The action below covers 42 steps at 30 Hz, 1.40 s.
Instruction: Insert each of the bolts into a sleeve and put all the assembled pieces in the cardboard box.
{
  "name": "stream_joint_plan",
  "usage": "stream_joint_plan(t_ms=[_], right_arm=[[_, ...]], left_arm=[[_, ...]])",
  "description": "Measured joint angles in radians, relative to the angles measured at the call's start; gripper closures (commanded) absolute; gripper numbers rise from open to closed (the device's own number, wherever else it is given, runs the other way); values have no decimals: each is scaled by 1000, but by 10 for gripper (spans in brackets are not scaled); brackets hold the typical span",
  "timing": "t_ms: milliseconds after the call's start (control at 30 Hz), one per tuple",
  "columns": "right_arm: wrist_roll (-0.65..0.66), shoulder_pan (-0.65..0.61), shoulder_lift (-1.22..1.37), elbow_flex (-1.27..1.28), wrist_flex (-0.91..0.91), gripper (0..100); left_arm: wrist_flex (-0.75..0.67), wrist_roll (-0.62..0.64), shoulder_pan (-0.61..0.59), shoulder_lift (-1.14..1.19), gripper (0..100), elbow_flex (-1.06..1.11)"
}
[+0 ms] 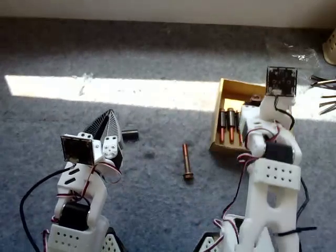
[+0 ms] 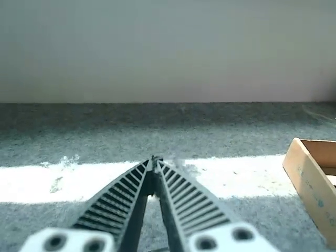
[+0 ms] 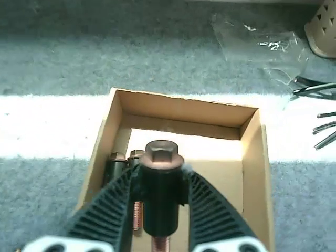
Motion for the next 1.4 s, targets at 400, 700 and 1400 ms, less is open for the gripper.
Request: stream_joint_plan(t_ms=[400, 700, 1400], right_arm=[[74, 15, 493, -190, 0, 985], [78, 71, 752, -344, 0, 985], [78, 71, 856, -422, -2, 847]], left_arm=[[0, -18, 0, 0, 993, 25], [0, -18, 2, 0, 993, 25], [0, -18, 0, 0, 993, 25]])
